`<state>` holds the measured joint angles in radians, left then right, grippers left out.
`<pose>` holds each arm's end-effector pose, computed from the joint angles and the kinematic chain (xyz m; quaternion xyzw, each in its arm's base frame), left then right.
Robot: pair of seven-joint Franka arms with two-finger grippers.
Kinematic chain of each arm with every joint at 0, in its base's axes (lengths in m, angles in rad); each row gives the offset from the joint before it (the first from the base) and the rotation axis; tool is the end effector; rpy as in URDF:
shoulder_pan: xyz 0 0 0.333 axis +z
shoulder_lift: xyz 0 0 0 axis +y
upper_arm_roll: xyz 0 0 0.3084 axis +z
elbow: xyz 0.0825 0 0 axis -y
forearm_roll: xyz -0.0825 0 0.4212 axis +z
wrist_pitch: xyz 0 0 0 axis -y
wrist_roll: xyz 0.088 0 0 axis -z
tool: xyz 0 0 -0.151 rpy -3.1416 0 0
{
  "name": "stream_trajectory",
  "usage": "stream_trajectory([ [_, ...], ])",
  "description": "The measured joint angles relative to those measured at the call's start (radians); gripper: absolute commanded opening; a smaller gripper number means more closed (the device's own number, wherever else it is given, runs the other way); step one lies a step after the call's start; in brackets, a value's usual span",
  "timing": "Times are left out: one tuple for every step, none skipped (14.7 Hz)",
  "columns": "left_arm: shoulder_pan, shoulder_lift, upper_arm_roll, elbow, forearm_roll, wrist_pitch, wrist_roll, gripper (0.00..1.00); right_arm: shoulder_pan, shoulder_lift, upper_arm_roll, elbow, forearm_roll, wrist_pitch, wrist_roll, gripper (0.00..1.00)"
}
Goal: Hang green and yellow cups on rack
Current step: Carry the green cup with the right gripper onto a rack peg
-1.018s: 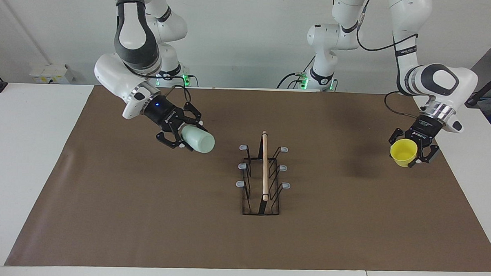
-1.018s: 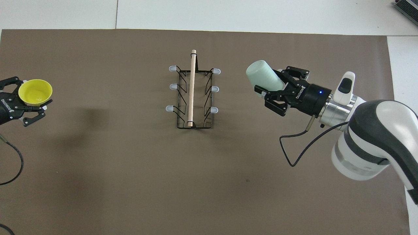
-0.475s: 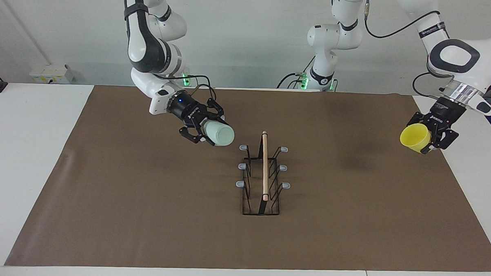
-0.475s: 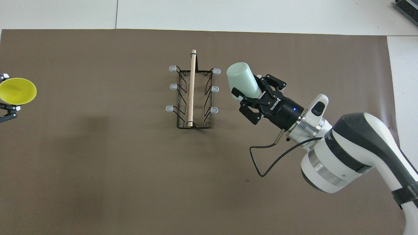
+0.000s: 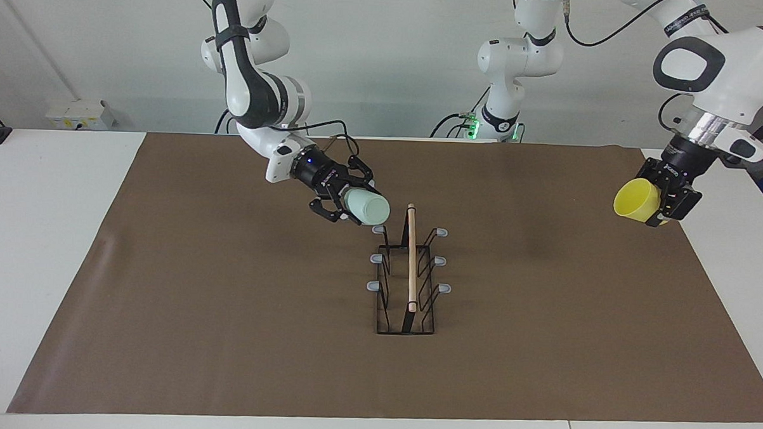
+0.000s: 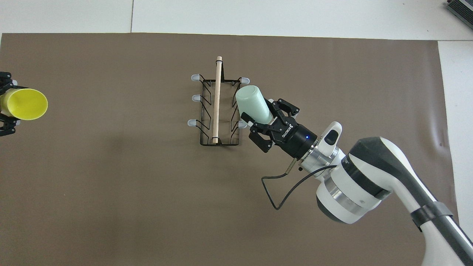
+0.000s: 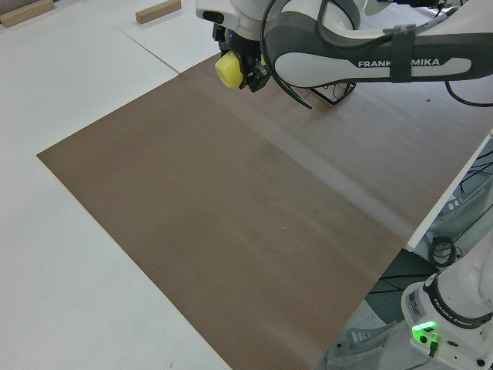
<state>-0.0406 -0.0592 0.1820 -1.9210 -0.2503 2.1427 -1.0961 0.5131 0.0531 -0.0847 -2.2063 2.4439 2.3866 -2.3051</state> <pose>0.6149 0.0691 0.4852 0.7692 0.6125 0.0682 0.1688 0.5598 0.2836 0.3477 -0.6981 -0.2055 -0.5666 0.3865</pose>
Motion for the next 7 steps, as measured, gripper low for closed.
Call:
stream_trajectory([
  [0.001,-0.001,-0.031,0.002,0.061,0.000,-0.045,0.16,0.000,0.014,0.000,0.000,0.019,-0.016,-0.019,0.00],
  [0.001,-0.001,-0.063,0.003,0.117,0.000,-0.088,0.16,0.000,0.023,-0.001,0.000,0.028,-0.030,-0.026,0.00],
  [0.001,-0.001,-0.090,0.003,0.163,0.000,-0.122,0.16,0.000,0.028,-0.002,0.000,0.031,-0.036,-0.027,0.00],
  [0.001,-0.001,-0.114,0.003,0.206,0.000,-0.148,0.16,0.000,0.030,-0.002,0.000,0.032,-0.040,-0.028,0.00],
  [0.002,-0.001,-0.137,0.003,0.250,0.000,-0.173,0.16,0.001,0.032,-0.002,0.000,0.034,-0.044,-0.032,0.00],
  [0.002,-0.001,-0.157,0.003,0.290,-0.001,-0.199,0.16,0.004,0.035,-0.002,-0.001,0.040,-0.046,-0.038,0.00],
  [0.003,-0.001,-0.176,0.003,0.331,-0.002,-0.227,0.16,0.013,0.041,-0.002,-0.002,0.051,-0.046,-0.052,0.00],
])
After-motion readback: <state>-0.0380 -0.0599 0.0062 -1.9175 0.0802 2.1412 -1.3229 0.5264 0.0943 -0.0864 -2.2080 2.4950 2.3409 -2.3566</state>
